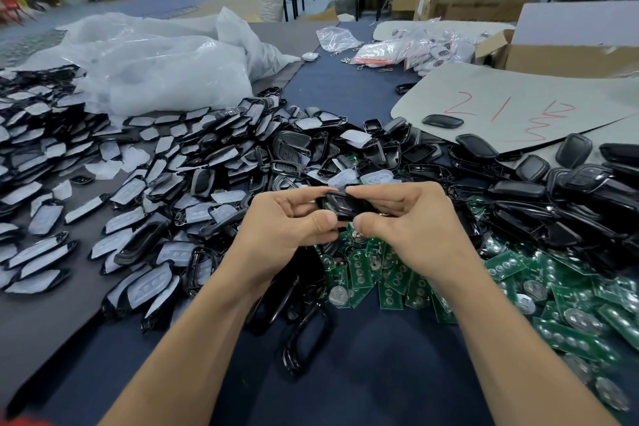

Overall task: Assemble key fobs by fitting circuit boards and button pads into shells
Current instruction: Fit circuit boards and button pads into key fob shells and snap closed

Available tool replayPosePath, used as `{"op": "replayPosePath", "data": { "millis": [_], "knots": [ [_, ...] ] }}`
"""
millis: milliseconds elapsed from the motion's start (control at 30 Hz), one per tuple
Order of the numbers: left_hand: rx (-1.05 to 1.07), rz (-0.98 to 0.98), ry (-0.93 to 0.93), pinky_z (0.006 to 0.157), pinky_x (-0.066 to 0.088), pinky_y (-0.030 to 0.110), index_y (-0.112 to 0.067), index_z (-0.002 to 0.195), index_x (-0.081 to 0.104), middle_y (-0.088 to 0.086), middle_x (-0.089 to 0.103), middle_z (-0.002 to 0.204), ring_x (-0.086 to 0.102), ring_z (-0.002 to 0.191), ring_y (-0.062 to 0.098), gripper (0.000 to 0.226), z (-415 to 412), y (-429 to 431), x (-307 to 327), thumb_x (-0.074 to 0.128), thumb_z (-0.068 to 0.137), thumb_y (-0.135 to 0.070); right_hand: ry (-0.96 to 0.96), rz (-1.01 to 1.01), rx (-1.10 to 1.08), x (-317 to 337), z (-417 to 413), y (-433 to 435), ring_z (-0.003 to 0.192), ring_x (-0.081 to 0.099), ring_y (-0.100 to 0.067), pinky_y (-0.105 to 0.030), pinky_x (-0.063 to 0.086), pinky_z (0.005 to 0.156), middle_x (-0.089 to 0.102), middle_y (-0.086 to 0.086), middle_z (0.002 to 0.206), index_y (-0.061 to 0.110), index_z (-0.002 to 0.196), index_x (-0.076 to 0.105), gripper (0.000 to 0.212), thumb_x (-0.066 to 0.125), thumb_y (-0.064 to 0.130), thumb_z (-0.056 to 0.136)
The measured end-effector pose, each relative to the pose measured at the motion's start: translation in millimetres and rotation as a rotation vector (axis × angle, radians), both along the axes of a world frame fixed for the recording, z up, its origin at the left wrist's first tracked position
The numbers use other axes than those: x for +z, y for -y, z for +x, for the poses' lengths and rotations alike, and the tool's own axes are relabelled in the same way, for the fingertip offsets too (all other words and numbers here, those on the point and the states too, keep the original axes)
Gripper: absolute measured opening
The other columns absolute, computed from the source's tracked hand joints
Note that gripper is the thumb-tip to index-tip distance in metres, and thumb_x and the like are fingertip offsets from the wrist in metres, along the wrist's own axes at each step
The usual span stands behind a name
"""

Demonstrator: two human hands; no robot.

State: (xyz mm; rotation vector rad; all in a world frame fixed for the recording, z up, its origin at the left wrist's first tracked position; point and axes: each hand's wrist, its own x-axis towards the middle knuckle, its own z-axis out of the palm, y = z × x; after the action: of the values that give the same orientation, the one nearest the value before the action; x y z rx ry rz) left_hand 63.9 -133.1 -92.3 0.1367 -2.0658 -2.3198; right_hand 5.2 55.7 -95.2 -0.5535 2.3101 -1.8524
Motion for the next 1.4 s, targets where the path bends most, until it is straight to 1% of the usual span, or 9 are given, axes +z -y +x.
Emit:
{"op": "replayPosePath", "data": {
  "millis": [67,200,367,433,500,567,767,1067,1400],
  "knots": [
    [-0.013,0.006,0.009,0.076,0.062,0.026,-0.014,0.115,0.075,0.013,0.08,0.104,0.079,0.099,0.026,0.038,0,0,0,0.078,0.078,-0.015,-0.034,0.037,-0.008,0,1,1,0.098,0.074,-0.004,-0.038,0.06,0.092,0.08,0.014,0.098,0.037,0.106,0.082,0.042,0.084,0.008,0.076],
    [-0.002,-0.016,0.044,0.073,0.062,0.024,-0.014,0.112,0.076,0.013,0.081,0.102,0.079,0.096,0.025,0.029,1,1,0,0.077,0.084,-0.006,-0.138,0.167,-0.001,-1,2,0,0.099,0.07,0.008,-0.013,0.053,0.088,0.077,0.024,0.101,0.046,0.109,0.079,0.044,0.083,0.014,0.078],
    [0.056,-0.017,0.081,0.07,0.061,0.022,-0.01,0.112,0.076,0.015,0.081,0.097,0.08,0.091,0.024,0.025,2,-1,2,0.075,0.087,-0.004,-0.201,0.236,0.047,3,5,0,0.088,0.068,0.015,-0.004,0.049,0.079,0.072,0.037,0.09,0.057,0.109,0.07,0.045,0.078,0.019,0.087],
    [0.085,-0.008,0.082,0.069,0.062,0.023,-0.012,0.109,0.077,0.014,0.081,0.096,0.08,0.088,0.023,0.023,1,-2,2,0.074,0.088,-0.004,-0.211,0.256,0.05,5,7,2,0.073,0.07,0.005,-0.012,0.051,0.062,0.074,0.029,0.082,0.066,0.103,0.068,0.042,0.069,0.026,0.091],
    [0.106,-0.007,0.077,0.069,0.062,0.023,-0.014,0.108,0.076,0.013,0.081,0.095,0.08,0.086,0.023,0.021,1,-4,2,0.074,0.089,-0.004,-0.206,0.254,0.03,4,6,3,0.072,0.073,-0.009,-0.03,0.059,0.066,0.077,0.017,0.08,0.071,0.095,0.068,0.041,0.064,0.029,0.092],
    [0.151,-0.003,0.071,0.068,0.062,0.024,-0.013,0.108,0.075,0.012,0.081,0.093,0.08,0.084,0.023,0.019,0,-6,1,0.074,0.091,-0.005,-0.161,0.198,0.018,2,6,5,0.075,0.076,-0.015,-0.041,0.064,0.071,0.079,0.008,0.084,0.062,0.094,0.074,0.039,0.063,0.024,0.096],
    [0.207,0.02,0.061,0.069,0.062,0.026,-0.013,0.106,0.073,0.015,0.08,0.091,0.08,0.083,0.025,0.037,-2,-5,3,0.081,0.072,-0.026,0.256,-0.146,-0.007,-1,7,10,0.086,0.078,-0.033,-0.037,0.065,0.068,0.078,-0.019,0.094,0.007,0.093,0.08,0.031,0.051,0.006,0.103],
    [0.102,0.096,0.048,0.072,0.063,0.026,-0.009,0.11,0.074,0.017,0.08,0.106,0.079,0.094,0.027,0.039,-1,2,5,0.078,0.076,-0.027,0.668,-0.573,-0.141,9,1,6,0.073,0.076,-0.022,-0.032,0.062,0.063,0.078,-0.021,0.089,-0.003,0.103,0.069,0.018,0.06,0.012,0.102],
    [0.106,0.112,0.05,0.07,0.063,0.026,-0.006,0.112,0.075,0.021,0.078,0.106,0.079,0.087,0.025,0.046,-1,1,9,0.08,0.072,-0.028,0.474,-0.43,-0.161,1,-1,4,0.059,0.071,-0.016,-0.021,0.055,0.053,0.076,-0.013,0.074,0.0,0.089,0.074,0.01,0.067,0.0,0.096]
  ]
}}
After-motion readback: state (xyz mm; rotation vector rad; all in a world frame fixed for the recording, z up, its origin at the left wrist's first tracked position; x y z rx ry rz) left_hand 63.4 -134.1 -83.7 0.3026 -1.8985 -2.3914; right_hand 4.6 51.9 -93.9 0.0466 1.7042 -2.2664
